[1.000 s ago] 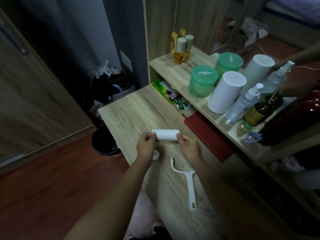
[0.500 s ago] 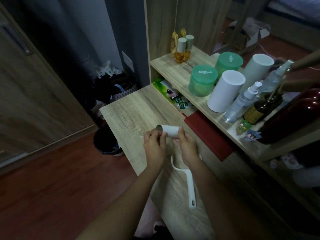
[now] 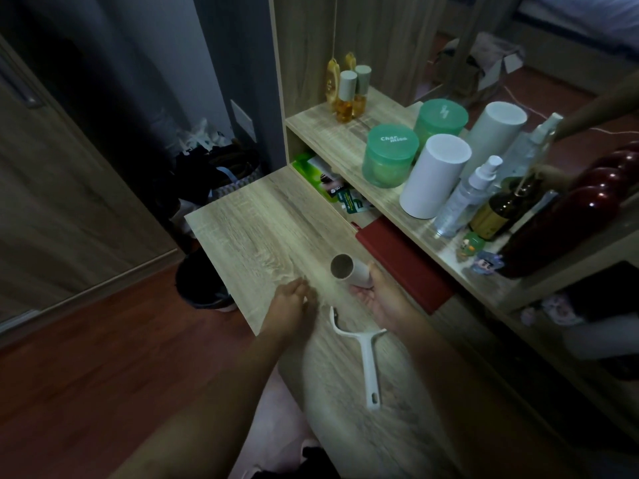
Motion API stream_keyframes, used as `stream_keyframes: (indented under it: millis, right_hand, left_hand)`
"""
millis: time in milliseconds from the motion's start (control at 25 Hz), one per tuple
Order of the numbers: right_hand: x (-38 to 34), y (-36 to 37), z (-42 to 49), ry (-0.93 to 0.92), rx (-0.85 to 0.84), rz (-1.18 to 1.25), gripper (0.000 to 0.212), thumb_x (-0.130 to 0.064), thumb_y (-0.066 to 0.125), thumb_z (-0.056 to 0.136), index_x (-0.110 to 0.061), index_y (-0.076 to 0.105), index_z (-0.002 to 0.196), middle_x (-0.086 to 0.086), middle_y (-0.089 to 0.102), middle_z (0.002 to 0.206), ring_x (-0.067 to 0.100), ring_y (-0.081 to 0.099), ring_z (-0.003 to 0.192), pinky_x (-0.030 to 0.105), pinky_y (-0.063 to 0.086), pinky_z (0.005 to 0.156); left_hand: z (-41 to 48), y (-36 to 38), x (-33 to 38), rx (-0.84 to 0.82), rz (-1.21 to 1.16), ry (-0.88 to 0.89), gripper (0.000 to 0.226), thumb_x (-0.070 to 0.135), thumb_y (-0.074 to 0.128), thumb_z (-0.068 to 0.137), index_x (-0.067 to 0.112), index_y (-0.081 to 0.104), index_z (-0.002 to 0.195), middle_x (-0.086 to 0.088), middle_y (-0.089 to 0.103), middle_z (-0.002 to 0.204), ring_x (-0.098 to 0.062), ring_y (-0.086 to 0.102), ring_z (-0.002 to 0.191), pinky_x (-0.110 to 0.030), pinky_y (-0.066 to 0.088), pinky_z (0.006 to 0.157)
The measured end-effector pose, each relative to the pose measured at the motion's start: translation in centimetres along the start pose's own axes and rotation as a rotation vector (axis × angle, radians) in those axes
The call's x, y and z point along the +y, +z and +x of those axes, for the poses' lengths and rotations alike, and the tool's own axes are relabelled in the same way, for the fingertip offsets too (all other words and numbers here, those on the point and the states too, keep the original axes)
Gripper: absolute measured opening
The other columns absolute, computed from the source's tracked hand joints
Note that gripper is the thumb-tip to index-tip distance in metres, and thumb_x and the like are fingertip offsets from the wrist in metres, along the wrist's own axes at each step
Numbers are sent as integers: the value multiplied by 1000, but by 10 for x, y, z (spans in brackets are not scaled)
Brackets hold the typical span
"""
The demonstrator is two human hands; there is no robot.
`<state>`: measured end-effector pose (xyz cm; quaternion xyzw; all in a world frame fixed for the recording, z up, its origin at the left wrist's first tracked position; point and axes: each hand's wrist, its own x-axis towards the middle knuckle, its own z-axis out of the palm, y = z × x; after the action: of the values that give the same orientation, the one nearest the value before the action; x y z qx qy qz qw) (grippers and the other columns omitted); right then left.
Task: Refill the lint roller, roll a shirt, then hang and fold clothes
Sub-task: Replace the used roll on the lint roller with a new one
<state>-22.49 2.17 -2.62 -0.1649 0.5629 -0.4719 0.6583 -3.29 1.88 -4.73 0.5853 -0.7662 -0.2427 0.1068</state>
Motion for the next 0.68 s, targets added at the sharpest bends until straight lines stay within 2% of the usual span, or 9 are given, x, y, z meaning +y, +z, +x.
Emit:
stream_keyframes:
  millis: [120, 240, 360, 440, 560, 680]
  right_hand:
    - [-8, -3, 0, -18, 10, 36, 46, -36, 42, 97, -3, 44, 129, 21, 52, 125, 19, 58, 98, 16, 57, 66]
    - [-13, -2, -1, -18, -14, 59, 45, -33, 41, 97, -2, 42, 130, 21, 51, 128, 23, 56, 105, 18, 56, 69]
    - [-14, -2, 2, -38, -6, 26, 46, -33, 42, 97, -3, 40, 132, 21, 49, 133, 27, 54, 118, 25, 55, 82]
    - [-14, -3, 3, -47, 2, 7, 47, -33, 42, 97, -3, 39, 132, 20, 50, 132, 27, 55, 117, 25, 52, 83]
    - [-13, -2, 2, -50, 25, -13, 46, -33, 41, 97, -2, 39, 132, 19, 52, 126, 20, 59, 104, 24, 50, 79]
    - [-13, 4, 0, -66, 42, -14, 41, -31, 40, 98, -3, 41, 128, 12, 57, 112, 15, 60, 94, 23, 49, 78]
  left_hand:
    - [-3, 13, -8, -55, 139, 27, 30, 14, 50, 91, 10, 57, 120, -10, 55, 128, -31, 48, 112, -30, 36, 97]
    - [0, 11, -6, -31, 130, 16, 31, 19, 50, 91, 10, 56, 120, -12, 59, 118, -30, 51, 106, -32, 38, 92]
    - [2, -14, 17, 221, -263, -107, 31, 26, 62, 86, 9, 60, 112, -7, 65, 100, -21, 61, 92, -30, 47, 80]
    - [0, -33, 42, 357, -540, -65, 27, 23, 67, 83, 12, 63, 107, 1, 67, 99, -9, 63, 90, -22, 52, 79]
    - [-8, -43, 66, 394, -624, 85, 25, 24, 70, 82, 13, 65, 104, 4, 68, 98, -3, 63, 90, -15, 52, 77]
    - [-12, -36, 69, 409, -586, 128, 28, 24, 71, 82, 11, 66, 105, 2, 68, 101, -2, 63, 88, -14, 52, 75]
